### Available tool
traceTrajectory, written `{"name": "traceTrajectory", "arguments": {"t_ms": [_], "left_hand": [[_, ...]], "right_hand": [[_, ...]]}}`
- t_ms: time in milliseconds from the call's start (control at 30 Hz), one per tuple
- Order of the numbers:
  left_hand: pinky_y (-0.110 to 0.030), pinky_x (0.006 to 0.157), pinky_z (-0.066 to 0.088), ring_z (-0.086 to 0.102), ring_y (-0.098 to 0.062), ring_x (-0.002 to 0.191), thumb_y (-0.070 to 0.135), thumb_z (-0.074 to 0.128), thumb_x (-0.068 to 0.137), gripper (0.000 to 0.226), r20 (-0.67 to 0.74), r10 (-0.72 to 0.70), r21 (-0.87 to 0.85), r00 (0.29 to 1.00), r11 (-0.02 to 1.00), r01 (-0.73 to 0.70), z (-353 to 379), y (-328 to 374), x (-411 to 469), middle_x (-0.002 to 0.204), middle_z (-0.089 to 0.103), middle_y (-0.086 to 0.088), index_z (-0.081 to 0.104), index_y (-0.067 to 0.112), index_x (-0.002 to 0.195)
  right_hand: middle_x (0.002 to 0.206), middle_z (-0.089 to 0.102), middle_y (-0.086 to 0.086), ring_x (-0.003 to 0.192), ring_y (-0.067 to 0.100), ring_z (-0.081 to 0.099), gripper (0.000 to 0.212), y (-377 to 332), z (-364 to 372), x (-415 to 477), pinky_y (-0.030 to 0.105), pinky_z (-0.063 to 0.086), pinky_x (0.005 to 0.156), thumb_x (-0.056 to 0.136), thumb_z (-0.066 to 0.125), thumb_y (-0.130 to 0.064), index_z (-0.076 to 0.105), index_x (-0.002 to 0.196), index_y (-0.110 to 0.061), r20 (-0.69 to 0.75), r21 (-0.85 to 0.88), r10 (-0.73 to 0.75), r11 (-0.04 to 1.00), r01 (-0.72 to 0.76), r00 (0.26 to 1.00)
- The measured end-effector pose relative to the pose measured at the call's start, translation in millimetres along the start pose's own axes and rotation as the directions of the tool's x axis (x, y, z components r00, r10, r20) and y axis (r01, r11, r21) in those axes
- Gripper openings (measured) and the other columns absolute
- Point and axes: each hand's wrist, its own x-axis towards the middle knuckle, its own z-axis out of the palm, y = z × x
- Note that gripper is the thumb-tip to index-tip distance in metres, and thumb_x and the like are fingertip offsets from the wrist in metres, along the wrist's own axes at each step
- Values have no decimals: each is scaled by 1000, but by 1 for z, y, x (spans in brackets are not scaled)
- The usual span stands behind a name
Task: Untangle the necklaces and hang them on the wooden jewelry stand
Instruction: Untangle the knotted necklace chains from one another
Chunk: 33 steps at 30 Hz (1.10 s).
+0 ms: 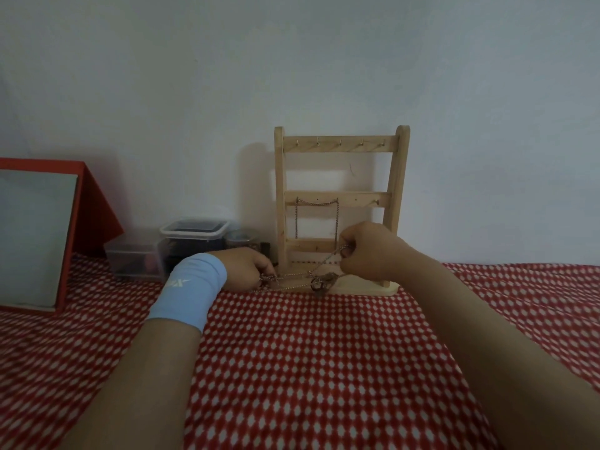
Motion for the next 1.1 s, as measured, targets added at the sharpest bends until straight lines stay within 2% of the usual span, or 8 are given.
{"name": "traceTrajectory", "arguments": {"t_ms": [100,200,267,433,533,733,967,1100], "left_hand": [[-28,100,46,55,-14,110,18,62,91,32,187,-80,104,979,993,61,-2,2,-7,126,57,5,65,30,120],[-34,115,34,47,-19,132,37,66,90,49,414,-169,169,895,980,107,-6,7,-13,146,47,1,56,23,136],[-36,116,31,45,-19,134,49,68,85,60,347,-199,206,916,969,133,-9,7,-13,148,46,0,55,23,138],[-33,110,35,53,-10,119,43,67,86,29,70,114,134,991,983,-123,-1,15,-3,125,62,13,72,33,113],[-30,106,41,58,-8,109,38,68,86,26,106,205,102,973,971,-215,19,28,4,116,67,13,74,29,110],[-28,96,48,62,-8,99,37,77,78,27,71,214,77,974,973,-219,43,28,19,96,66,17,75,26,104],[-29,92,49,66,-10,89,34,59,94,15,-25,281,-108,959,953,-283,44,21,22,87,68,13,71,26,92],[-38,94,52,68,-18,92,29,53,98,18,-152,317,-237,936,908,-346,38,22,21,95,71,2,68,24,90]], "right_hand": [[84,65,-4,78,11,61,15,-7,-9,-8,24,51,66,86,77,-19,65,77,-21,345,31,-38,999,29,938],[115,73,-2,106,16,69,28,-12,-22,-17,38,63,83,95,70,-37,76,112,-15,788,68,20,990,-120,616],[126,71,0,117,19,67,32,-11,-26,-19,47,61,90,98,66,-29,74,122,-10,860,108,-16,982,-152,510],[112,77,-2,102,13,73,20,-7,-17,-10,33,63,78,97,65,-9,76,112,-16,642,315,-147,945,-85,752],[105,75,-14,96,3,70,21,-4,7,-2,26,58,87,93,70,-16,77,108,-29,448,59,-180,983,171,876],[101,73,-21,93,-4,64,21,10,39,2,17,48,84,85,79,-27,79,106,-31,463,-6,-140,987,161,875],[103,72,-15,101,6,64,19,12,30,0,32,52,101,91,73,-33,78,107,-24,454,-46,-88,991,122,887],[109,72,-10,106,12,67,29,5,23,1,38,52,103,93,65,-36,70,121,-27,456,125,-106,991,55,884]]}}
